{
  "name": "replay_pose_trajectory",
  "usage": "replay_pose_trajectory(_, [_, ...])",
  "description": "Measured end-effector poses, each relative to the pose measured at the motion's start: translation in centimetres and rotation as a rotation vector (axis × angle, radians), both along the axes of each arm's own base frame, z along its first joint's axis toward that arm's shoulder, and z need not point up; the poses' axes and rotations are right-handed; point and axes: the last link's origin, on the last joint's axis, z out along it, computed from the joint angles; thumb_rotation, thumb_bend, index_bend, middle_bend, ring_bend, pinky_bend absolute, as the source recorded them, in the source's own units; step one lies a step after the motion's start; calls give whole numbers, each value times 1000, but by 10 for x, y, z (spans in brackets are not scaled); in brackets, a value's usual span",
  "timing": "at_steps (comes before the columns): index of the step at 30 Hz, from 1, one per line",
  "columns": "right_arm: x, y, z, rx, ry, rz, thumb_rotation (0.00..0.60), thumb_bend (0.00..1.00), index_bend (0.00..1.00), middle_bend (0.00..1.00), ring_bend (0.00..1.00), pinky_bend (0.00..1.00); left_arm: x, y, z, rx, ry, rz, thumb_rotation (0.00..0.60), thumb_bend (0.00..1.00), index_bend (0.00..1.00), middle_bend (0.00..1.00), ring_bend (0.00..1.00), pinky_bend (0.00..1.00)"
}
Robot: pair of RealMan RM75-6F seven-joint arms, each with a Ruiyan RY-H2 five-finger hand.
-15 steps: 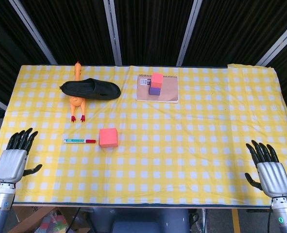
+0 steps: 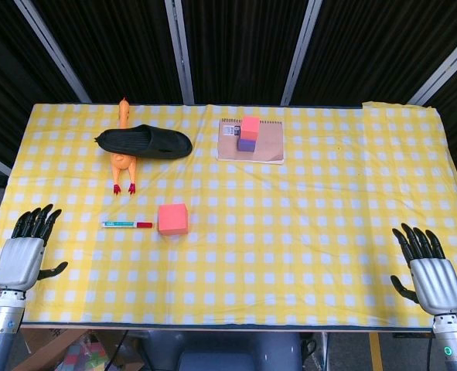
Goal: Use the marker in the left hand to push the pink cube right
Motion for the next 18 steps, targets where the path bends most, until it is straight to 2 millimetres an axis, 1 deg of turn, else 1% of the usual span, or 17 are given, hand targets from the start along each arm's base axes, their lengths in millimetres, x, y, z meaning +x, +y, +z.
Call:
replay_pose_trajectory(4, [0,0,0,-4,-5,-3,600,354,0,0,0,0,0,7,0,1,-4,15,600,106,14,0,0,18])
replay_pose_trajectory(7, [0,1,0,-2,0,3,600,354,0,0,0,0,1,16,-2,-4,-13,32,600,135,127,3,0,25])
replay_pose_trajectory(8, [0,1,0,-2,1,4,600,354,0,0,0,0,1,19,-2,-6,-15,38,600,153,179,12,0,33])
replay_pose_trajectory(10, [0,1,0,-1,1,4,600,354,0,0,0,0,2,28,-4,-13,-20,52,600,198,276,55,0,47])
replay_pose_trajectory(13, [0,0,1,-1,-5,0,600,354,0,0,0,0,5,43,-10,-27,-25,67,600,253,394,100,0,48])
replay_pose_trajectory(15, [0,0,1,1,-5,1,600,354,0,0,0,0,8,54,-15,-37,-29,79,600,272,443,103,0,48])
replay_pose_trajectory(18, [0,0,1,2,-5,0,600,355,0,0,0,0,12,68,-24,-53,-32,100,600,280,457,104,0,48])
